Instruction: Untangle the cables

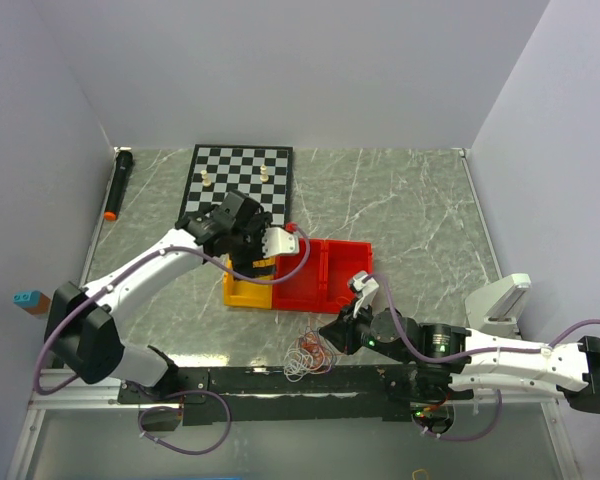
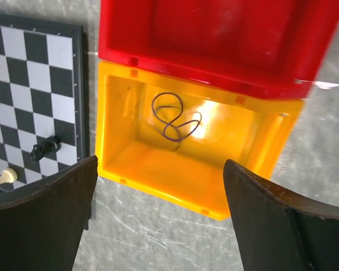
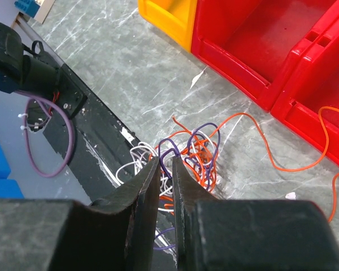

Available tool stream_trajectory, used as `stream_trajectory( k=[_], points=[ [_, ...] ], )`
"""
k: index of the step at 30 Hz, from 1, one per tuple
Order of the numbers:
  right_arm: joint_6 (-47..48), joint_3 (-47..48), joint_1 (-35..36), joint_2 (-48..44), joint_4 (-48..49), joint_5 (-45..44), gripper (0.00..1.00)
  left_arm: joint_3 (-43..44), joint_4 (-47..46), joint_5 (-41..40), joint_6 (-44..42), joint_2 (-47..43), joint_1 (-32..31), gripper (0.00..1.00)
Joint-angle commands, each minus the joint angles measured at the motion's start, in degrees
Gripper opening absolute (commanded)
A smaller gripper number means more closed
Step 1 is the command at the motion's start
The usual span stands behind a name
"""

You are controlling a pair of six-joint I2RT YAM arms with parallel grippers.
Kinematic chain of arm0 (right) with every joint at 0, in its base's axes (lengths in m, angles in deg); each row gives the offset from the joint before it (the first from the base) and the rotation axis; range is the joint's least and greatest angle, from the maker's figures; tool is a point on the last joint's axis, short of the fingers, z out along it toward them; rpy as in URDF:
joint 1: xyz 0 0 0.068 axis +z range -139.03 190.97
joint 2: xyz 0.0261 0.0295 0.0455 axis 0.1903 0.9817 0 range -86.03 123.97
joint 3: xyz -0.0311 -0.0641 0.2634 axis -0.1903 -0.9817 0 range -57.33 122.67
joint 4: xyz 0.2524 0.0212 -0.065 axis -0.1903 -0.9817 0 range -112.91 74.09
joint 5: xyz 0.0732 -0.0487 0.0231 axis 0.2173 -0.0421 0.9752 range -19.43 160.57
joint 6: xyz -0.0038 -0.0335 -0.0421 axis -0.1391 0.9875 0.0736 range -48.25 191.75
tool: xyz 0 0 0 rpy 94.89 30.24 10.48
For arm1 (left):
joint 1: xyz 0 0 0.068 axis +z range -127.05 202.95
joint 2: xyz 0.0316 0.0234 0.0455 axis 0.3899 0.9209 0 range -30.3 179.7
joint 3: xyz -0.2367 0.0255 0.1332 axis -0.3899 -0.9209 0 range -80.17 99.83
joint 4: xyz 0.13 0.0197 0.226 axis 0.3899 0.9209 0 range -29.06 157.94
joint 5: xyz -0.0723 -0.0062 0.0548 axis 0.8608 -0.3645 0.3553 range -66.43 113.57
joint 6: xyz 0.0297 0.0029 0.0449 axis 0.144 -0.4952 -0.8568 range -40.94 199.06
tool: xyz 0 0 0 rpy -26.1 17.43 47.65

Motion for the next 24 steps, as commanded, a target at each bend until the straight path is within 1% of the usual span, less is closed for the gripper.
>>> stream_trajectory(
  k=[1, 5, 8, 10, 12, 16, 18, 20, 24],
  points=[
    [0.0, 0.3, -0.2, 0.3, 1.0, -0.7, 0.22, 3.5, 4.8, 9.1, 0.2, -5.6, 0.0, 0.97],
    [1.6, 1.9, -0.2, 2.4, 2.9, 0.4, 0.2, 4.6, 7.5, 20.6, -0.7, -10.9, -0.1, 0.96],
    [3.7, 4.7, -0.2, 4.8, 4.3, 1.4, 0.18, 4.7, 11.0, 28.6, -0.3, -11.5, -0.7, 0.97],
    [4.8, 7.0, -0.2, 6.4, 4.7, 2.1, 0.17, 3.4, 13.1, 33.1, -2.1, -12.2, -1.7, 0.97],
    [6.0, 8.9, -0.1, 7.5, 5.7, 2.8, 0.16, 1.6, 13.0, 35.2, -2.9, -13.2, -4.0, 0.97],
    [7.9, 12.5, -0.1, 9.0, 7.7, 4.7, 0.15, -1.0, 10.2, 36.1, -0.7, -14.1, -8.9, 0.97],
    [8.7, 14.0, -0.1, 9.8, 9.0, 6.0, 0.15, -1.1, 9.0, 37.4, 0.9, -13.3, -9.9, 0.97],
    [9.5, 15.7, -0.1, 11.4, 9.8, 6.9, 0.14, -1.6, 6.6, 38.9, 4.5, -12.6, -10.1, 0.97],
    [11.1, 18.1, -0.1, 13.8, 11.1, 8.1, 0.13, -3.3, 3.3, 41.8, 8.0, -13.3, -10.9, 0.97]
  ],
)
